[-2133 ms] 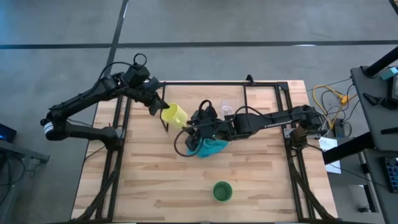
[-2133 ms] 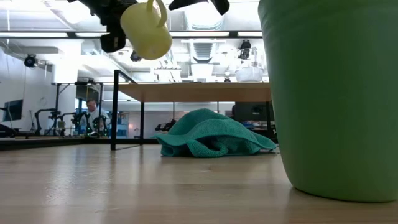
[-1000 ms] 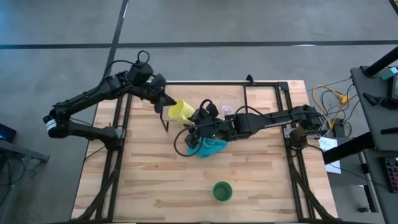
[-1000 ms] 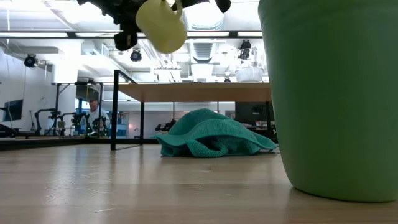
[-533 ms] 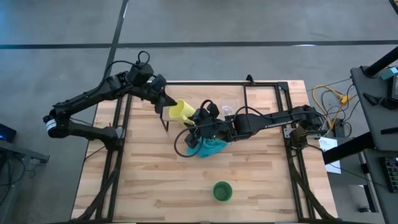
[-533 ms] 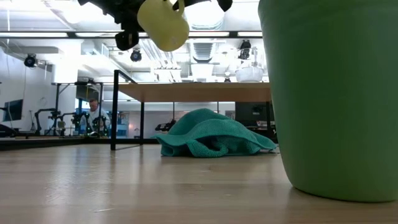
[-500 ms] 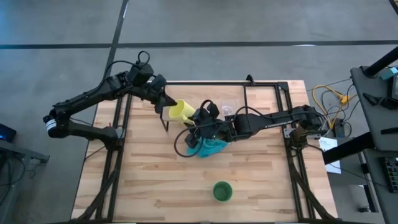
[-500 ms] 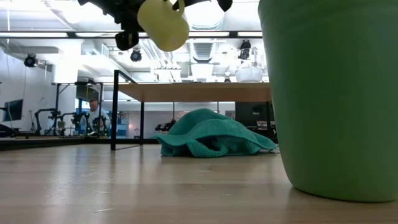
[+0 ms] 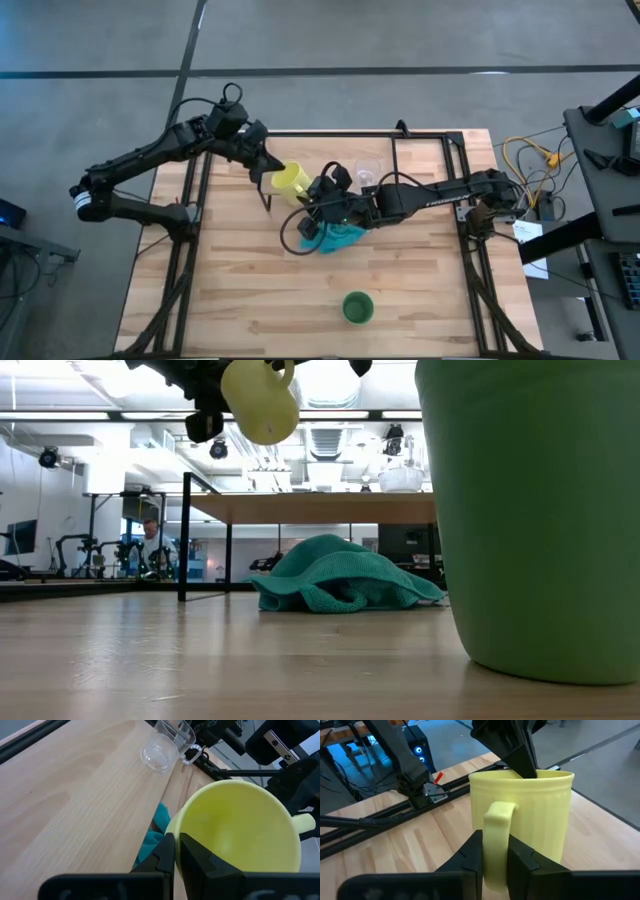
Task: Stack small to large cups/mugs on shelf
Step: Put the yellow cup on the shelf
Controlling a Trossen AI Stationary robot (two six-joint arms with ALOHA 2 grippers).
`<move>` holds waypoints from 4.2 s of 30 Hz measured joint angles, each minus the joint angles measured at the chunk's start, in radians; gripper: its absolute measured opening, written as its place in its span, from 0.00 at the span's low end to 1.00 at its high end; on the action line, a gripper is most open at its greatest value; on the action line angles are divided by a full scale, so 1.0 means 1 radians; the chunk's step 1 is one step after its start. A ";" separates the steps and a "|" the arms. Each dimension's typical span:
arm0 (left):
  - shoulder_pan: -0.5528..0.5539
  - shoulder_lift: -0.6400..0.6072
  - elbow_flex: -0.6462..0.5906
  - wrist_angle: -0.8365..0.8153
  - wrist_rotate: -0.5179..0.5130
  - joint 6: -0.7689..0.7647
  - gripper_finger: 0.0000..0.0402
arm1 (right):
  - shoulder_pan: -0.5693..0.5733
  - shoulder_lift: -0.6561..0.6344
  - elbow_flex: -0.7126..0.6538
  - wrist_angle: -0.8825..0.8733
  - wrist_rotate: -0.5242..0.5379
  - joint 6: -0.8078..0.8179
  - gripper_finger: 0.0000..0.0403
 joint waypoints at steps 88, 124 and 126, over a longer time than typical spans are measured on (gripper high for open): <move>0.001 -0.274 -0.002 -0.011 -0.004 0.118 0.24 | -0.064 0.166 -0.014 0.147 0.170 -0.049 0.02; 0.001 -0.262 -0.002 0.002 -0.004 0.108 0.24 | -0.159 0.169 -0.131 0.324 -0.021 -0.034 0.02; 0.001 -0.263 -0.002 0.002 -0.003 0.108 0.24 | -0.159 0.169 -0.140 0.326 -0.020 -0.037 0.02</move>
